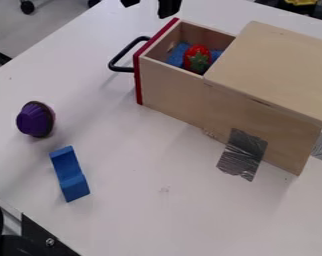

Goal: Pick red object placed inside drawer

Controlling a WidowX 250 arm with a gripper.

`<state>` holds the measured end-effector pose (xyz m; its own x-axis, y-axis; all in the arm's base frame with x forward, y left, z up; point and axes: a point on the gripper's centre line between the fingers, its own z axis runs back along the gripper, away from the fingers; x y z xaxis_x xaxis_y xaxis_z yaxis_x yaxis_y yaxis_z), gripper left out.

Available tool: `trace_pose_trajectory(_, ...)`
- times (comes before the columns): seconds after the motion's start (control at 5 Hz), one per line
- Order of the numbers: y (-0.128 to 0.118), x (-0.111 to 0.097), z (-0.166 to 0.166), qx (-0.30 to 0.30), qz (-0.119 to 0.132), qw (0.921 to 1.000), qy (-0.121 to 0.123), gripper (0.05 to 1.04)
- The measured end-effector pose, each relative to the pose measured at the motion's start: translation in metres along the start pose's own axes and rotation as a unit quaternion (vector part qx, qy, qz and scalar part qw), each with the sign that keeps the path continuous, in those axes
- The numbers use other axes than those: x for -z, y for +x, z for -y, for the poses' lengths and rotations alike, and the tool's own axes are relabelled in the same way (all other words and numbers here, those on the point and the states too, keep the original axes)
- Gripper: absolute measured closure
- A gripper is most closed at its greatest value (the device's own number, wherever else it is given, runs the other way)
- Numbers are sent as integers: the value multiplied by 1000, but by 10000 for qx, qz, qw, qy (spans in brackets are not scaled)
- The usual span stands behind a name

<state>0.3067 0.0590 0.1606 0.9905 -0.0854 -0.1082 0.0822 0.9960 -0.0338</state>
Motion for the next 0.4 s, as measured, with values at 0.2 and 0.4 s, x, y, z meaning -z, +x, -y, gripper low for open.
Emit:
trace_pose_trajectory(0.2,-7,10,1,70,126,9999,60,84)
trace_pose_trajectory(0.4,-11,7,2,51,98,9999,-7,84)
